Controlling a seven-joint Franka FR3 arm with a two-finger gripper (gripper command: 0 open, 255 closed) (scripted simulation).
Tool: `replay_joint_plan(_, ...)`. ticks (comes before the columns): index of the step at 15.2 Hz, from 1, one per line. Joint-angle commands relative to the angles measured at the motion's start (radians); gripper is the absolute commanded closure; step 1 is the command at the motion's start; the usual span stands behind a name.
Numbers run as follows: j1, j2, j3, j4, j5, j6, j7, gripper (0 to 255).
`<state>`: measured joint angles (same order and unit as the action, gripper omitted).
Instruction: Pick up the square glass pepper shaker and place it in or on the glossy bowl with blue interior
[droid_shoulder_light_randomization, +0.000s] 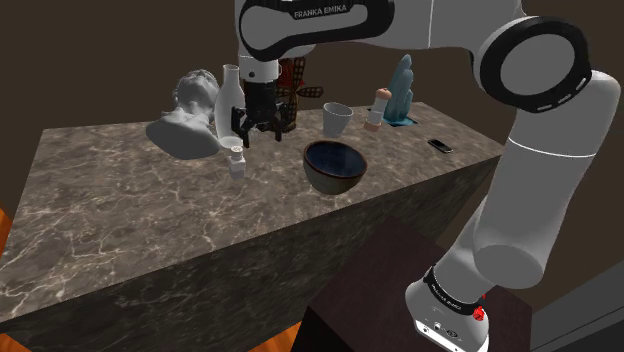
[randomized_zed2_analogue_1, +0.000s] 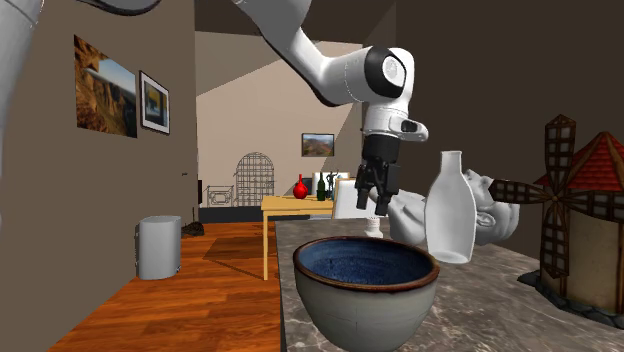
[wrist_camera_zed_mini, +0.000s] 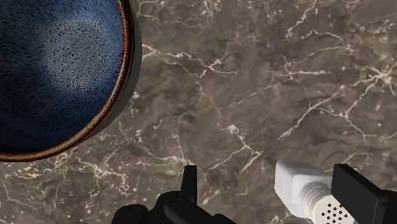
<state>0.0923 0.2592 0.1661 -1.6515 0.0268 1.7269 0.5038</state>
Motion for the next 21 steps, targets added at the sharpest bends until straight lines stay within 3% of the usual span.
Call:
replay_joint_plan(1, 0.014, 0.09, 0.004, 0.103, -0.002, -0.017, 0.027, 0)
replay_joint_plan(6, 0.047, 0.31, 0.004, 0.389, -0.009, -0.093, 0.074, 0)
replay_joint_plan(14, 0.046, 0.294, 0.004, 0.264, -0.006, 0.017, 0.072, 0)
replay_joint_plan(21, 0.046, 0.295, 0.004, 0.265, -0.006, 0.017, 0.072, 0)
